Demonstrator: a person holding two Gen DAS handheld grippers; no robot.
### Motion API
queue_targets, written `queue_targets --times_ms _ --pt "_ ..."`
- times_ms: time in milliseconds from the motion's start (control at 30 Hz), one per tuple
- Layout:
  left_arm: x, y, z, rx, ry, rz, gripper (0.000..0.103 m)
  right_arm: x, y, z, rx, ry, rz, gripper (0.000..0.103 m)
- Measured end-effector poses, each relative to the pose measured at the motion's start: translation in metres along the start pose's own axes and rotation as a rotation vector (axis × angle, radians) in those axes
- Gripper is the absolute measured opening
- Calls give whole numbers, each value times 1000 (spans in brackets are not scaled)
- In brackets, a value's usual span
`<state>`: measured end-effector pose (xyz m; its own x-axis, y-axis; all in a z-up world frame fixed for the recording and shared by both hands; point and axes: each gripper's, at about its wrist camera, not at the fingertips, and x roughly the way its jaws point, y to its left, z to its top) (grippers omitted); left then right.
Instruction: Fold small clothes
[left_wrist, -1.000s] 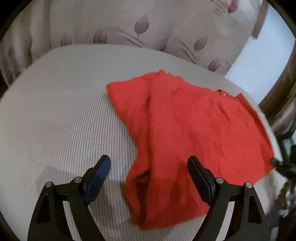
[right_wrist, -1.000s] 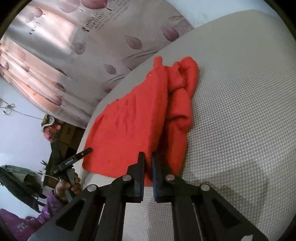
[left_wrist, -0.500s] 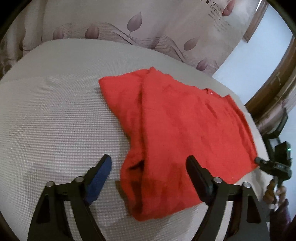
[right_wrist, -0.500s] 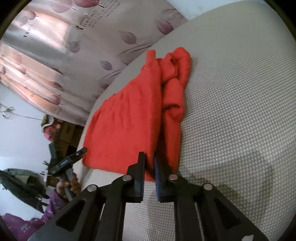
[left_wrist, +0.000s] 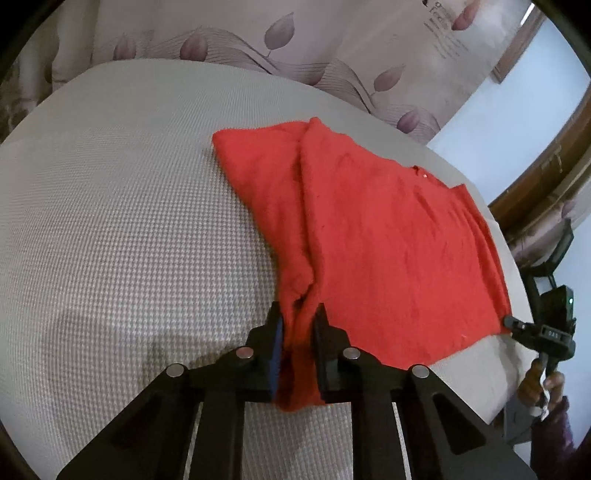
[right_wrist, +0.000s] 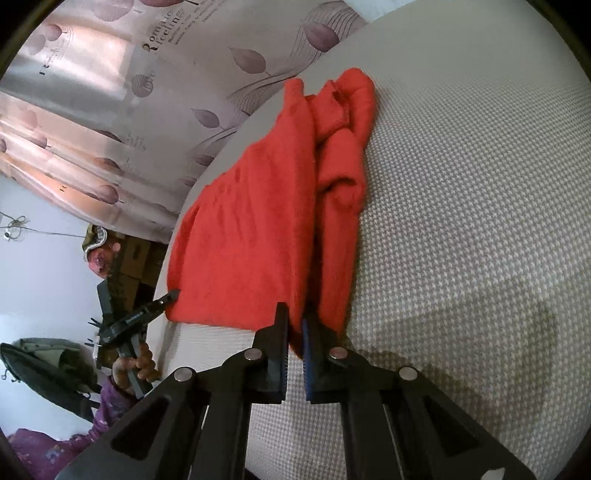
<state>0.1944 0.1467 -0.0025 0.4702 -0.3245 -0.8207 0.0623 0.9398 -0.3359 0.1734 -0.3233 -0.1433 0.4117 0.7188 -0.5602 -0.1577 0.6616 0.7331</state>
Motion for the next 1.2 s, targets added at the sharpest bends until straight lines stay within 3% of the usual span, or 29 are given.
queue_targets --times_ms 133,200,300,367,467,567,800,967,1100,1200 --pt "-4 2 -6 23 -3 -14 15 -4 1 0 -19 12 0 6" --pt "-6 2 -6 38 -8 -35 15 -5 -1 2 -39 10 -64 7" --pt "-16 -1 -5 73 -44 26 18 -19 -12 13 35 -49 -39 12" --pt "-22 -6 1 99 -64 77 34 -31 -7 19 14 -101 -70 13" --pt "-26 -15 11 150 -115 164 55 -41 10 22 -28 -150 -26 14" --pt "-25 -23 20 180 -141 197 59 -35 46 19 -138 -150 9 19" --pt "-17 -43 27 265 -179 316 67 9 117 13 -386 -72 -69 25" --pt "-10 -53 32 295 -179 352 72 35 142 17 -432 -44 -92 31" --pt "-4 -55 37 301 -179 356 74 53 155 28 -458 -53 -140 53" --pt "0 -53 40 300 -173 363 75 59 163 33 -470 -67 -151 56"
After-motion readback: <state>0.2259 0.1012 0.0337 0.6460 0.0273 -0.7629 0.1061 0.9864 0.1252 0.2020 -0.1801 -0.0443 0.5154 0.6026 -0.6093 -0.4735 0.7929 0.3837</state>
